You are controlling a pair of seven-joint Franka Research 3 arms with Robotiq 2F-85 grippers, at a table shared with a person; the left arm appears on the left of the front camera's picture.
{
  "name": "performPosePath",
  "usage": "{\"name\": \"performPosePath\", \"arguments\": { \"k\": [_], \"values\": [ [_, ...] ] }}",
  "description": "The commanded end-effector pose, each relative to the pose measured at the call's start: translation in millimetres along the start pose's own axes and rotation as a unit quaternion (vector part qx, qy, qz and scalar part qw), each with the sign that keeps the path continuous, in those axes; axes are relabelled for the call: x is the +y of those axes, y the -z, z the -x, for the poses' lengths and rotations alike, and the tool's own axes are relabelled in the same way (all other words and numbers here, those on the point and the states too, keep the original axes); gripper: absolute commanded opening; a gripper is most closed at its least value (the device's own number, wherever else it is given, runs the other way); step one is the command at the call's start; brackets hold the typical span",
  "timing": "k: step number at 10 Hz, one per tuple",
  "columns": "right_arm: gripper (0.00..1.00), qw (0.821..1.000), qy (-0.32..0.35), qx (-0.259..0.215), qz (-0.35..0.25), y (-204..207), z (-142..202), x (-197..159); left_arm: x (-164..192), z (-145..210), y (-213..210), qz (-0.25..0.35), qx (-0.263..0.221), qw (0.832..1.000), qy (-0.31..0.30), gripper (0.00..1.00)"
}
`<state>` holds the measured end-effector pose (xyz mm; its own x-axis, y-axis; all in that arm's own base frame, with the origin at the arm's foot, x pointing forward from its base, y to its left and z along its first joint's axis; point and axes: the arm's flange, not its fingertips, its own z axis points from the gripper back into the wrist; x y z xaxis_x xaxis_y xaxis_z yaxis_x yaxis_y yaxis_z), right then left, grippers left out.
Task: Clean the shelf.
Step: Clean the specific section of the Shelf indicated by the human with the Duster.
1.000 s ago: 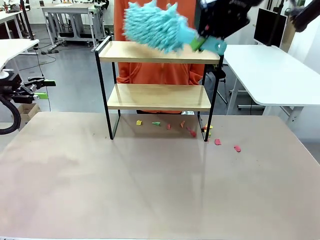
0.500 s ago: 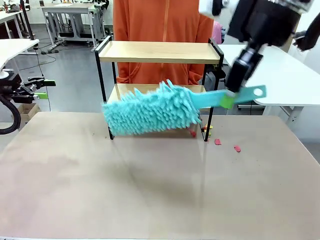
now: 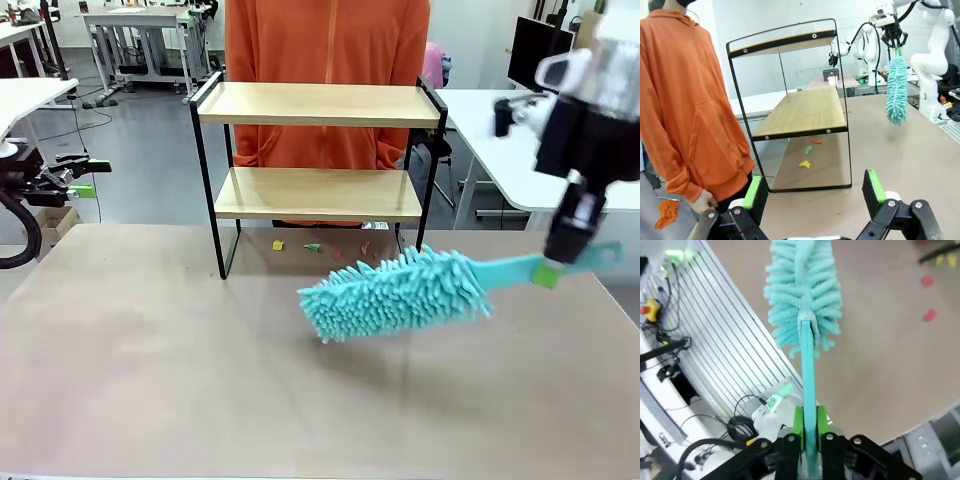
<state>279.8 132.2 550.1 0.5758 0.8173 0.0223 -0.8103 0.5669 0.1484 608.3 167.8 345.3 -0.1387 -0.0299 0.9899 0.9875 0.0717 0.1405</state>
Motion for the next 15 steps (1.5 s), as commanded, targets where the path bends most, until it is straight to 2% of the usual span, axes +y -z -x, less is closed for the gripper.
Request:
{"name": "performPosePath", "arguments": {
  "k": [1,3,4,15],
  "values": [
    [0.13,1.0,-0.007,-0.019,-0.01,19.0,31.2,-20.0,-1.7,-2.6,2.5,0.004,0.004,1.0,-0.001,1.0],
    [0.13,1.0,0.004,-0.023,-0.02,27.0,42.4,-27.6,-1.7,-2.6,2.5,0.004,0.004,1.0,-0.001,1.0],
    [0.13,1.0,0.009,-0.004,-0.023,25.6,32.4,-17.9,-1.7,-2.6,2.5,0.004,0.004,1.0,-0.001,1.0],
    [0.13,1.0,0.009,-0.004,-0.023,25.6,32.4,-17.9,-1.7,-2.6,2.5,0.004,0.004,1.0,-0.001,1.0]
  ]
}}
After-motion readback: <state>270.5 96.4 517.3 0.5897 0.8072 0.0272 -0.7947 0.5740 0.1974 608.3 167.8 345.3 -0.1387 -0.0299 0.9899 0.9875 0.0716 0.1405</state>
